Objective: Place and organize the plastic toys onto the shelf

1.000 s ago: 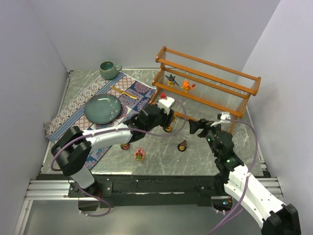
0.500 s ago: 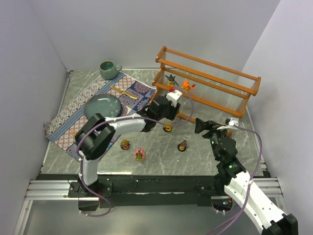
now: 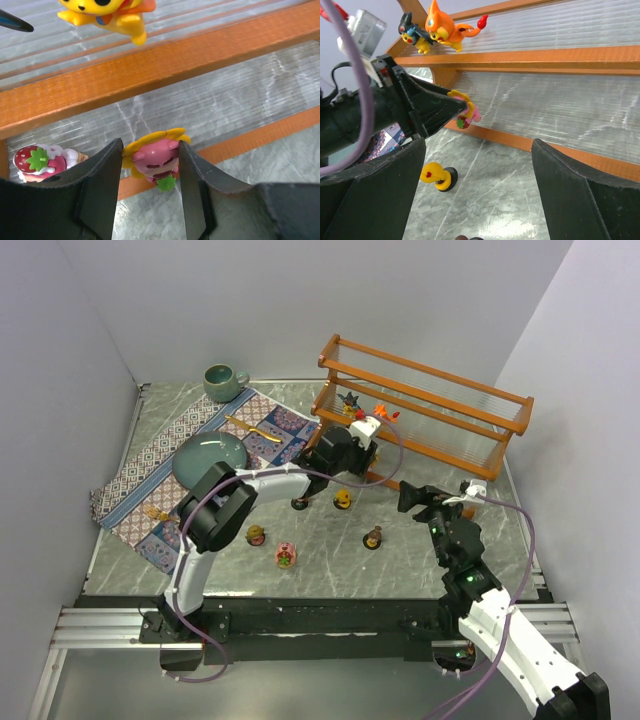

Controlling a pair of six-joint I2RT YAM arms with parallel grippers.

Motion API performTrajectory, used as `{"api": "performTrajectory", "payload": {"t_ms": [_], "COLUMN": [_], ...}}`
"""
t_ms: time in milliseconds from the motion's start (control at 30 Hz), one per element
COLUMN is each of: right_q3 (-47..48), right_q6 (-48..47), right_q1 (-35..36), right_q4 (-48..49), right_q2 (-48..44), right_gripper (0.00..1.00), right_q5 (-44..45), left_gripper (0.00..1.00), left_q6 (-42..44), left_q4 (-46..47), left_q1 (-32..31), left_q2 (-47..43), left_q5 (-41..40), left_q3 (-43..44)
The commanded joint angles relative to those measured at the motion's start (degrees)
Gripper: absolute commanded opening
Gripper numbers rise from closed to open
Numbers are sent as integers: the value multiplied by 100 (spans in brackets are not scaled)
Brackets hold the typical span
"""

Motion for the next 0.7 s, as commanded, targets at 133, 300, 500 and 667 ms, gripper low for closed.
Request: {"api": "performTrajectory", "payload": {"t_ms": [133,300,500,667], "right_q3": [-55,-55,-55,-47], "right_q6": [-30,-39,-57,-57], "right_q1": [-30,-30,-30,-30], "right_q4": [375,402,411,428], "right_q2": [119,154,172,207], "right_gripper": [93,93,93,93], "right_q5": [-2,-38,-55,-90], "left_gripper": [34,36,42,47], "left_q6": [154,171,171,171], "left_q4": [365,417,338,399], "left_q1": [65,82,100,108], "left_q2": [256,396,537,581], "left_q5": [228,210,219,192], "left_q3": [514,567,708,690]}}
